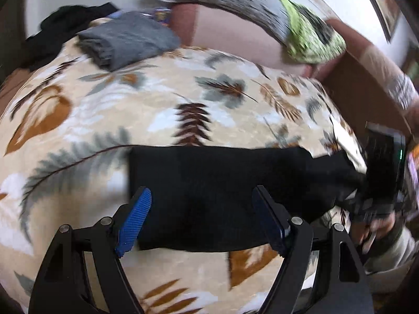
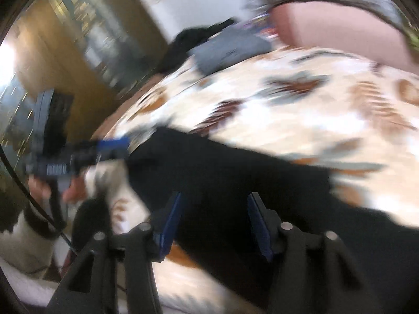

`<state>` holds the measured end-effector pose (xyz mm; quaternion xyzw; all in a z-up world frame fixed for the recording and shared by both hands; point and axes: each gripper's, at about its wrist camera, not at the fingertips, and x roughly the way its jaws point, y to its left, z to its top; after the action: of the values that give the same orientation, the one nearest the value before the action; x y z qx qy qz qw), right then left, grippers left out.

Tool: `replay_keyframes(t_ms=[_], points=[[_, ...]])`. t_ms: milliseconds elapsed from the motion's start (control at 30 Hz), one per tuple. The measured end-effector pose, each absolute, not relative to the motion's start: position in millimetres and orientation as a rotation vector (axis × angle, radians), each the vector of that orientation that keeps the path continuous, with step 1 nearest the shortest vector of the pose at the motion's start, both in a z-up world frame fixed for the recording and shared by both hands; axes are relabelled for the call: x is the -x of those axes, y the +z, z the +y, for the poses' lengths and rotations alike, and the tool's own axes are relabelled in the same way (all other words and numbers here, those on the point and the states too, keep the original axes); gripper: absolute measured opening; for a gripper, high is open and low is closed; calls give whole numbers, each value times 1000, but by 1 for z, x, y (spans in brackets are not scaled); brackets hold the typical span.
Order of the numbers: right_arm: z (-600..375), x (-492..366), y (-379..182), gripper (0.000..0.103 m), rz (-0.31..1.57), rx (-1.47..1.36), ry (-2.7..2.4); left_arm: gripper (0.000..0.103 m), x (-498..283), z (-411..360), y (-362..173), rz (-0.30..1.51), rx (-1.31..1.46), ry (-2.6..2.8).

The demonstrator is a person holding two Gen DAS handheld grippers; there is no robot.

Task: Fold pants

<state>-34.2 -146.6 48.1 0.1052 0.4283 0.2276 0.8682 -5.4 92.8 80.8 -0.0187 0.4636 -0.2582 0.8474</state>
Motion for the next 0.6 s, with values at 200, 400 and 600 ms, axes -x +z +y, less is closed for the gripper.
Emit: replay_keyframes(t_ms=[200,400,600], points=[[-204,5,42,59,926,-285,303,80,7,52,65,1012,-16,-562],[-200,-17,19,11,991,-242,277,79,14,55,49,1042,-22,-510],[-203,-15,16,10,952,-230,218,79,23,58,40,1037,-23,-520]])
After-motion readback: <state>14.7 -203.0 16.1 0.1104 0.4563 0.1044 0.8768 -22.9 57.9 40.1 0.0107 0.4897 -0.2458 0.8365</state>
